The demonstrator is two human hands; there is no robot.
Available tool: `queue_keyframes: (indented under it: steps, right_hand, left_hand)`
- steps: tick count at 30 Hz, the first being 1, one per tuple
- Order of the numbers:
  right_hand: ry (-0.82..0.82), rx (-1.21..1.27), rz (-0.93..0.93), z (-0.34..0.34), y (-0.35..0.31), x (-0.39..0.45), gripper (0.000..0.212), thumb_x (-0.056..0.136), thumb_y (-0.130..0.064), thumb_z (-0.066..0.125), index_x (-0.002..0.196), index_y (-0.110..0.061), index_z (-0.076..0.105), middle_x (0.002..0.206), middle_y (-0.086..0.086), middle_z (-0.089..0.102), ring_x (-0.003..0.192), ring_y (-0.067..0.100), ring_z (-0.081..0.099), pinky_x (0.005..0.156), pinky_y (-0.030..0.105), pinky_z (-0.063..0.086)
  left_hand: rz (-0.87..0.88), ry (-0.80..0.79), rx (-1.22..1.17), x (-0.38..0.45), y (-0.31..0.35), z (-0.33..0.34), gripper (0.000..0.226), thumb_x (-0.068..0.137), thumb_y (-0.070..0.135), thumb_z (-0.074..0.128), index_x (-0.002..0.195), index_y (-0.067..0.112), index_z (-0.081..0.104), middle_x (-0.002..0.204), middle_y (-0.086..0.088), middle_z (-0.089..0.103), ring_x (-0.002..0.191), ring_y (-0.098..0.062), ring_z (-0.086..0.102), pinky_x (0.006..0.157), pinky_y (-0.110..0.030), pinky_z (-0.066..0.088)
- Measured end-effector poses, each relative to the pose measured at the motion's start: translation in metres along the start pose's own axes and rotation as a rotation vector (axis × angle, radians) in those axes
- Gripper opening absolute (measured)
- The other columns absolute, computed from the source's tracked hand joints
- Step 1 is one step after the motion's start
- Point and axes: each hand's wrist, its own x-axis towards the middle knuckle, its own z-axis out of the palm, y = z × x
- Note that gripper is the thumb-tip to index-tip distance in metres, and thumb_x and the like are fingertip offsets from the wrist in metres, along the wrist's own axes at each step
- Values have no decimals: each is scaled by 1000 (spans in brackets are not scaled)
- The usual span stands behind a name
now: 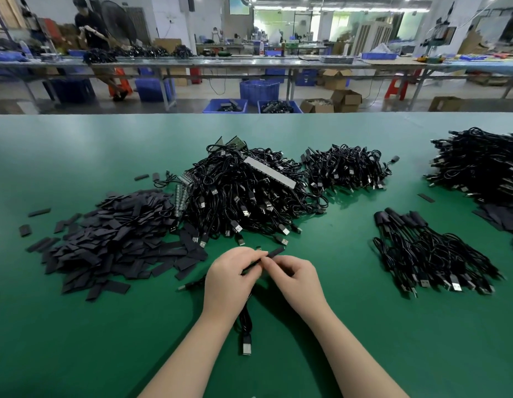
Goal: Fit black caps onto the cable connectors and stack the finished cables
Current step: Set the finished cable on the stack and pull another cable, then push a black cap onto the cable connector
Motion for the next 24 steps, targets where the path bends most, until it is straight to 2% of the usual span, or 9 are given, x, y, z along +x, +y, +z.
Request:
queue_keyframes:
  steps: [2, 5, 9, 12, 15, 18, 21, 23, 24]
  right_hand:
    - [-8, 62, 21, -4, 0, 0, 25, 94, -32, 67, 75, -17, 72, 59, -3, 51, 57, 10, 40, 56, 28, 32]
    - [28, 108, 81, -6, -4, 1, 24, 94, -29, 66, 78, -12, 73, 68, 9, 63, 63, 14, 49, 62, 30, 38]
    - [274, 607, 256, -21, -17, 14, 18, 101, -27, 55, 89, -16, 63, 94, 2, 78, 88, 12, 72, 83, 34, 52]
    - [494, 696, 240, -68, -30, 30, 18, 101, -30, 53, 93, -15, 60, 82, 0, 75, 74, 9, 71, 74, 28, 58]
    - [596, 283, 119, -122, -39, 44, 22, 100, -32, 55, 96, -13, 65, 74, 0, 64, 63, 9, 61, 62, 23, 54]
    - [569, -301, 99, -163, -38, 61, 33, 101, -38, 52, 105, -10, 69, 75, -1, 64, 63, 14, 54, 56, 28, 43]
    - [435, -942, 272, -187, -25, 68, 40, 101, -39, 48, 129, -14, 61, 106, 9, 70, 98, 32, 61, 80, 38, 47]
    - [322, -1257, 316, -186, -16, 68, 52, 98, -45, 51, 141, -17, 49, 134, 11, 60, 126, 33, 50, 103, 48, 38]
    - [287, -1302, 263, -180, -13, 68, 57, 96, -46, 54, 145, -19, 44, 142, 9, 54, 134, 31, 44, 110, 51, 30]
  left_hand:
    - [68, -8, 4, 0, 0, 0, 27, 78, 9, 73, 101, 24, 76, 98, 15, 70, 97, 2, 61, 85, -19, 49]
    - [137, 12, 87, -1, 0, 1, 31, 77, 15, 80, 107, 23, 76, 99, 10, 69, 95, -6, 62, 85, -31, 52]
    - [176, 73, 151, -4, 2, -3, 34, 76, 25, 83, 109, 23, 75, 90, 11, 61, 88, -6, 55, 80, -21, 44]
    - [83, -4, 206, -6, 4, -8, 25, 81, 36, 76, 104, 28, 71, 73, 21, 45, 71, -3, 47, 64, -22, 38]
    - [-111, -57, 400, -7, 4, -11, 28, 90, 50, 58, 110, 33, 65, 69, 20, 42, 67, -4, 45, 61, -25, 31]
    - [-263, -147, 569, -7, 1, -14, 50, 89, 67, 37, 127, 37, 51, 93, 19, 58, 84, -4, 56, 69, -27, 37]
    - [-317, -240, 589, -5, -4, -14, 59, 85, 71, 38, 133, 39, 46, 111, 18, 59, 100, -6, 58, 77, -28, 41]
    - [-302, -306, 530, -4, -5, -13, 57, 84, 72, 42, 131, 42, 50, 113, 20, 59, 102, -3, 56, 77, -26, 38]
    - [-290, -341, 512, -4, -6, -14, 57, 82, 75, 41, 128, 43, 53, 114, 21, 59, 103, -2, 56, 78, -25, 37]
